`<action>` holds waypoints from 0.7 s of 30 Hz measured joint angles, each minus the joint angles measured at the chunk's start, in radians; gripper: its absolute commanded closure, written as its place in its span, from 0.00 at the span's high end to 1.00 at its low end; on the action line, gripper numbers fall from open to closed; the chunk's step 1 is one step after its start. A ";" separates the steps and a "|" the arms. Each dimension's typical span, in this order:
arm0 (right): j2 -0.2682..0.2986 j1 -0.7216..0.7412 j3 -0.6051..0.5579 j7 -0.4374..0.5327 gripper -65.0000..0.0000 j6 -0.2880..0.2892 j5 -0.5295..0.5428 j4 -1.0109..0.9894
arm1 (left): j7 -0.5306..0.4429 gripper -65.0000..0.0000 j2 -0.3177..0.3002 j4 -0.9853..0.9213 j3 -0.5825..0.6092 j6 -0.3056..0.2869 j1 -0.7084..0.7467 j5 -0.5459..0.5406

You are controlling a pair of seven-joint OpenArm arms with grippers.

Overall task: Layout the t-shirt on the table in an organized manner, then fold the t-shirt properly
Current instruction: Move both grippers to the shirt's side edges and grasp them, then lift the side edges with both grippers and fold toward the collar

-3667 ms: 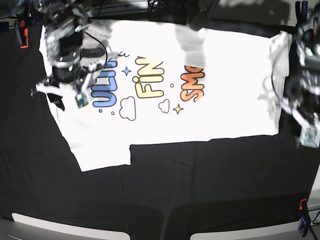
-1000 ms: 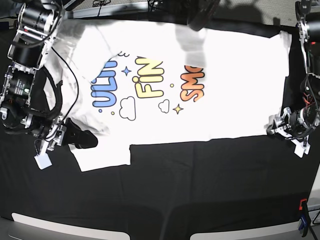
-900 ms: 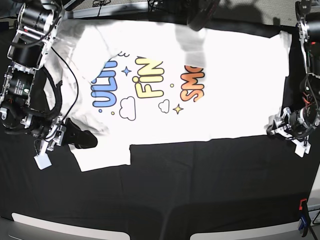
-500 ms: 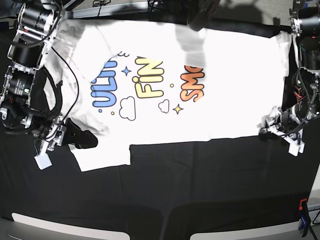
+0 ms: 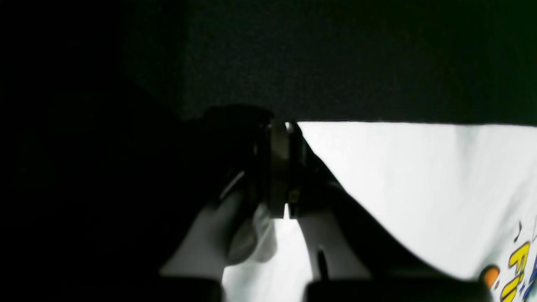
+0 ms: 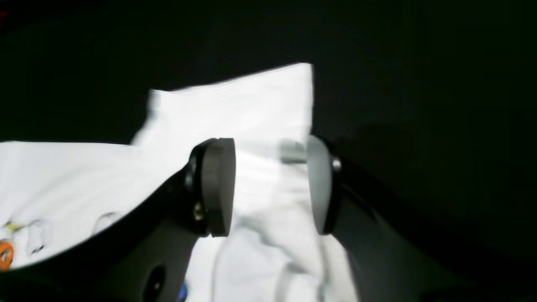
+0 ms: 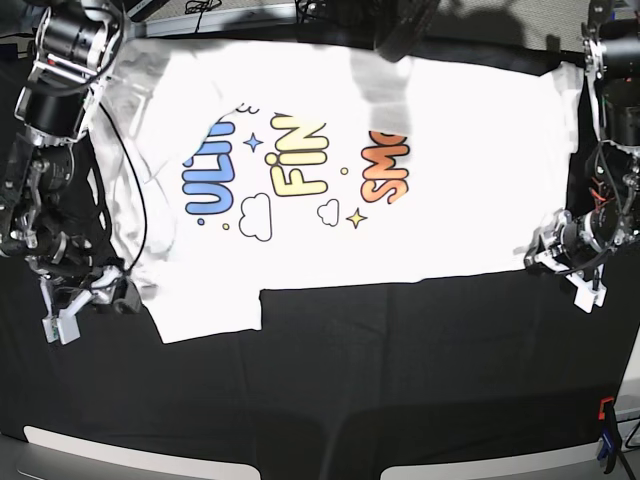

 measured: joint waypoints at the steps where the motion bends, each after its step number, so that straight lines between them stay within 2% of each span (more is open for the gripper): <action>1: -0.002 0.018 0.000 -0.004 0.41 -0.006 -0.018 -0.002 | 0.000 0.00 0.000 0.000 0.000 0.000 0.000 0.000; 3: -0.002 0.061 0.000 0.002 0.41 -0.007 -0.027 -0.002 | -0.002 0.00 -0.001 0.000 0.000 0.001 0.000 -0.001; 5: -0.002 0.124 -0.002 0.012 0.41 -0.016 -0.098 -0.035 | -0.002 0.00 -0.002 0.000 0.000 0.001 0.000 0.000; 8: 0.016 0.208 -0.002 0.050 0.41 -0.071 -0.156 -0.215 | 0.002 0.00 -0.002 0.000 0.000 0.001 -0.001 -0.001; 14: 0.047 0.338 0.000 0.029 0.41 -0.077 -0.181 -0.615 | 0.019 0.00 -0.002 0.000 0.000 0.003 -0.003 -0.001; 17: 0.033 0.386 -0.001 0.090 0.41 -0.073 -0.246 -0.699 | 0.020 0.00 -0.002 0.000 0.000 0.003 -0.002 -0.004; 21: 0.026 0.370 0.000 0.174 0.41 -0.067 -0.353 -0.768 | 0.020 0.00 -0.002 0.000 0.000 0.003 -0.002 -0.004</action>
